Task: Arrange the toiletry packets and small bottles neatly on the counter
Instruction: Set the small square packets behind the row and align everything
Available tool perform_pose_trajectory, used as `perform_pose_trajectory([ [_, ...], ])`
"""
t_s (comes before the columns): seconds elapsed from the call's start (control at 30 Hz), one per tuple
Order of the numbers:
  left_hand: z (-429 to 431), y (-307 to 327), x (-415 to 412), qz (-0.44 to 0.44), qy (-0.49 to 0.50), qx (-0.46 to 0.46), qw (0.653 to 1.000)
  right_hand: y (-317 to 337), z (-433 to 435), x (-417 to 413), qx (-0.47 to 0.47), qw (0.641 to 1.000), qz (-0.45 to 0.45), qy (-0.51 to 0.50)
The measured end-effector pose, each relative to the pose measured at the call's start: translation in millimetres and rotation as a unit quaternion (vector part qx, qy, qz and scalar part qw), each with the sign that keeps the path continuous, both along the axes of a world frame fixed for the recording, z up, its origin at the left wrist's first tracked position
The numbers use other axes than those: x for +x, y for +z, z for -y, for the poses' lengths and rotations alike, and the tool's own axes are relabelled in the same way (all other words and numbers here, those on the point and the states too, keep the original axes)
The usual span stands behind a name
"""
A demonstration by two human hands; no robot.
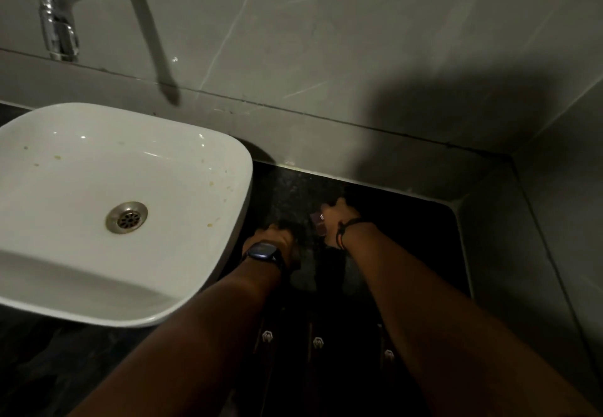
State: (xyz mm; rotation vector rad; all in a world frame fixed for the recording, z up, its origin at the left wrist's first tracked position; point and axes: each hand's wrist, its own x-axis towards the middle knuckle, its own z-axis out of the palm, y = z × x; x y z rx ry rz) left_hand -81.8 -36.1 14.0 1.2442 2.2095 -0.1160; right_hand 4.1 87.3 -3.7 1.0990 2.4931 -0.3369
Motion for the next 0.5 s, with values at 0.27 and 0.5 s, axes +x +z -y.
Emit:
perform_pose_trajectory([
  [0.27, 7.9, -2.2, 13.0, -0.007, -0.022, -0.007, 1.000, 6.8, 42.3, 44.9, -0.020, 0.999, 0.015, -0.023],
  [0.5, 14.4, -13.3, 12.5, 0.003, -0.037, 0.020, 0.999, 14.1, 52.7, 72.4, -0.005, 0.998, 0.068, -0.013],
])
